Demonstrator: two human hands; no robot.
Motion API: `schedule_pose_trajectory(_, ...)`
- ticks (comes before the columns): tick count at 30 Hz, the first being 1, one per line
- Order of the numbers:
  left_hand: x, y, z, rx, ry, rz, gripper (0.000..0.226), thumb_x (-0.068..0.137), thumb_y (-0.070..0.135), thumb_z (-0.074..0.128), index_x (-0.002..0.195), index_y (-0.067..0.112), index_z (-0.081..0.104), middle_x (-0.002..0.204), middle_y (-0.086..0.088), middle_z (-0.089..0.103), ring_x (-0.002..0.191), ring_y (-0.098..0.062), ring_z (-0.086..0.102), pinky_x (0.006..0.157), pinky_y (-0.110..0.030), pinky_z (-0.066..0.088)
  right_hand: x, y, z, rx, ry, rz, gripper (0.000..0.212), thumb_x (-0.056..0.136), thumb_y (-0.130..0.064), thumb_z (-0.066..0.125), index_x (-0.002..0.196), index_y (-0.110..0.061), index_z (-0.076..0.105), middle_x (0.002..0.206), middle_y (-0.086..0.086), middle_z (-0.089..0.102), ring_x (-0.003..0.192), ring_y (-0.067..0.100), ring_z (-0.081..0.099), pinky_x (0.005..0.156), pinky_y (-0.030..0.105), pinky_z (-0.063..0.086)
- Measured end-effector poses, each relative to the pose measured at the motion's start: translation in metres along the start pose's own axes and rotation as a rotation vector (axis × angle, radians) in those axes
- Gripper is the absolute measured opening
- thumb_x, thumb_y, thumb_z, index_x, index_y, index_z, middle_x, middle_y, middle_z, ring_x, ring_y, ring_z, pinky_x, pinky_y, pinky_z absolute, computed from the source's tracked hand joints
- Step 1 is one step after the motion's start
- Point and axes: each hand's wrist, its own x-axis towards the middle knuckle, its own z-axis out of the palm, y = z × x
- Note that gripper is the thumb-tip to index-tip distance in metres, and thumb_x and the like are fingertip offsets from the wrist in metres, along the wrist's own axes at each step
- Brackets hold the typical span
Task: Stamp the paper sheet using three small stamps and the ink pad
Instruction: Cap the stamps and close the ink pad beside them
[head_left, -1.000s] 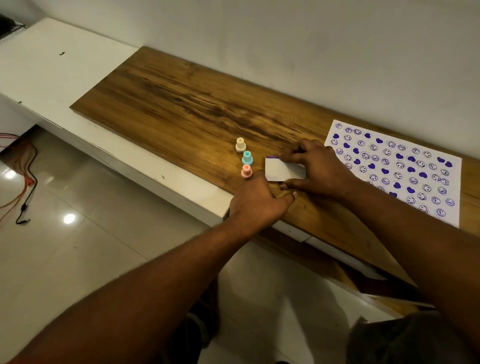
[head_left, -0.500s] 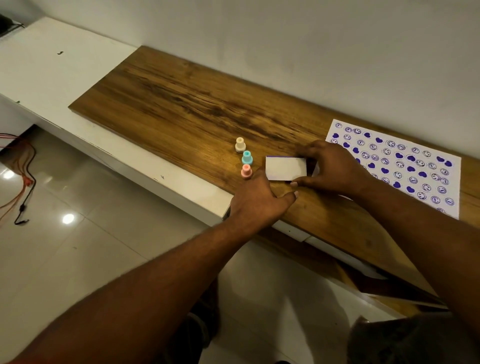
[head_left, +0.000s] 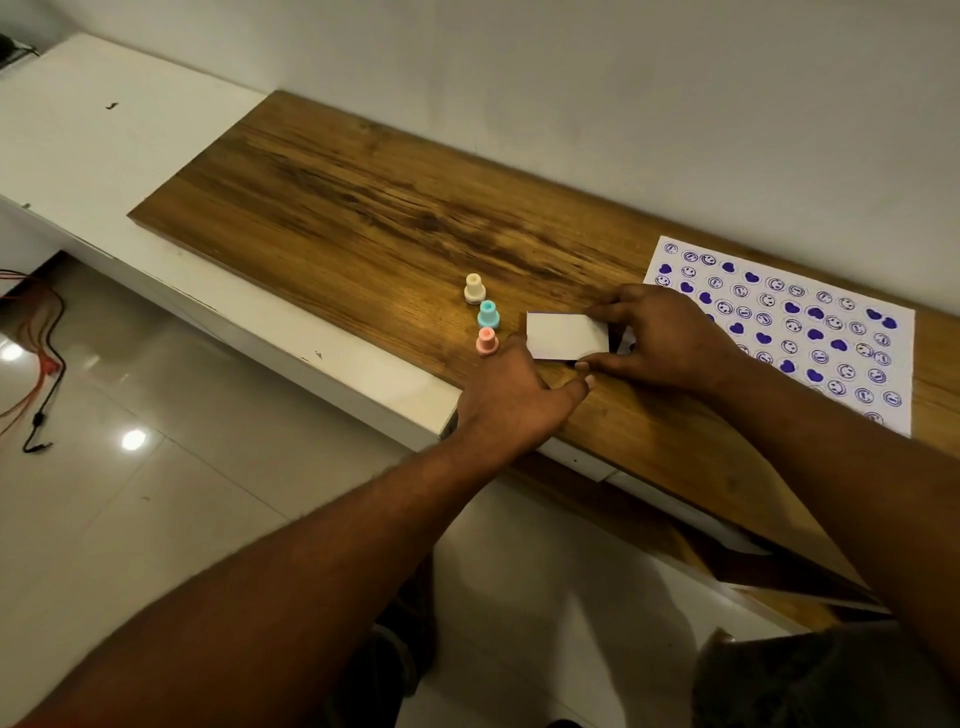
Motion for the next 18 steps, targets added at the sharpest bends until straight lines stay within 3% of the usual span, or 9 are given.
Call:
schedule_pose_trajectory(8, -0.0009, 0.0022, -0.0015, 0.005, 0.001, 0.000, 0.081, 0.083, 0.070, 0.070, 0.144, 0.022, 0.046, 0.102, 0.004, 0.067, 0.085, -0.011, 0.065, 0.062, -0.025, 0.051, -0.0006, 0.0053, 0.0052, -0.013, 0.023, 0.007, 0.076, 0.081, -0.069, 0.068, 0.142, -0.024, 0.059, 0.139, 0.001, 0.059, 0.125, 0.023, 0.055, 0.093, 0.037, 0.051)
schedule_pose_trajectory(13, -0.0017, 0.0030, -0.0010, 0.009, -0.004, -0.002, 0.084, 0.082, 0.071, 0.070, 0.145, 0.020, 0.045, 0.103, 0.003, 0.068, 0.087, -0.013, 0.066, 0.068, -0.029, 0.057, -0.0011, 0.0083, 0.0067, 0.002, 0.004, 0.000, 0.078, 0.081, -0.070, 0.064, 0.144, -0.025, 0.057, 0.142, 0.002, 0.058, 0.127, 0.023, 0.053, 0.094, 0.036, 0.048)
schedule_pose_trajectory(18, -0.0027, 0.0033, -0.0020, -0.014, 0.008, 0.008, 0.082, 0.083, 0.069, 0.071, 0.144, 0.020, 0.047, 0.101, 0.004, 0.068, 0.084, -0.011, 0.066, 0.062, -0.024, 0.051, -0.0045, 0.0054, 0.0081, 0.030, 0.024, 0.008, 0.081, 0.082, -0.067, 0.068, 0.148, -0.024, 0.052, 0.147, 0.002, 0.056, 0.131, 0.024, 0.052, 0.098, 0.037, 0.047)
